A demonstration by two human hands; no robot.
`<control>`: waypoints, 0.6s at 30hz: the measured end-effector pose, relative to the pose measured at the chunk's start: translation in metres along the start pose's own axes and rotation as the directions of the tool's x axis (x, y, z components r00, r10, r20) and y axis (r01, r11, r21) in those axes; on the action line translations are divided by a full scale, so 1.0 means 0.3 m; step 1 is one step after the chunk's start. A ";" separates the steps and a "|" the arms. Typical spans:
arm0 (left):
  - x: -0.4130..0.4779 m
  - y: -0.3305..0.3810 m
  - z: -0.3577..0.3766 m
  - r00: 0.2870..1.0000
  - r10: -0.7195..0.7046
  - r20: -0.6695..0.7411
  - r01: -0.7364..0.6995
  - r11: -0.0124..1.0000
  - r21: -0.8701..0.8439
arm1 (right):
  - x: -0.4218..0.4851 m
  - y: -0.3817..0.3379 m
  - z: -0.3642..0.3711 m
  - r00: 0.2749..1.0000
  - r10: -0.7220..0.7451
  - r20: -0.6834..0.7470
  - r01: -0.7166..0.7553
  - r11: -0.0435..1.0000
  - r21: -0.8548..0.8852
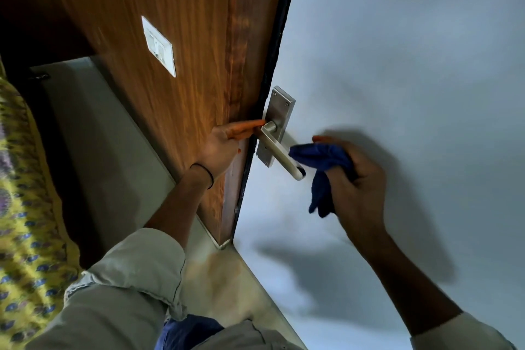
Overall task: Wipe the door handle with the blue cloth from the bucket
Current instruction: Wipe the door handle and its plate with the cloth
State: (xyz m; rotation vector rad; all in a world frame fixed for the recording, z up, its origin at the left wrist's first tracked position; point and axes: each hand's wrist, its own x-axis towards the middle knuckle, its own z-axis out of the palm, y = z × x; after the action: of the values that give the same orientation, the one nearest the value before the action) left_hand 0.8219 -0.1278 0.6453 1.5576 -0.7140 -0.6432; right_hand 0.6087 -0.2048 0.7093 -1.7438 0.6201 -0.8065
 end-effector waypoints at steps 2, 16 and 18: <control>-0.005 0.001 0.002 1.000 -0.001 -0.002 0.001 1.000 0.001 | 0.027 0.056 0.052 0.996 -0.061 -0.058 0.052 0.988 -0.148; -0.033 -0.013 0.010 0.998 0.058 0.031 -0.058 0.998 0.024 | 0.120 0.104 0.183 0.969 0.241 -0.050 -0.236 0.847 -0.477; -0.031 -0.011 0.011 0.998 0.053 0.040 -0.054 0.998 0.016 | 0.182 0.089 0.243 0.970 0.238 -0.041 -0.220 0.804 -0.553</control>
State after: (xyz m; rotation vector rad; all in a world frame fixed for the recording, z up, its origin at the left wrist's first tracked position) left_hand 0.8136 -0.1227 0.6415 1.5403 -0.7902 -0.6312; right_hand 0.6990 -0.2093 0.6808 -2.1408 1.1068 -0.4444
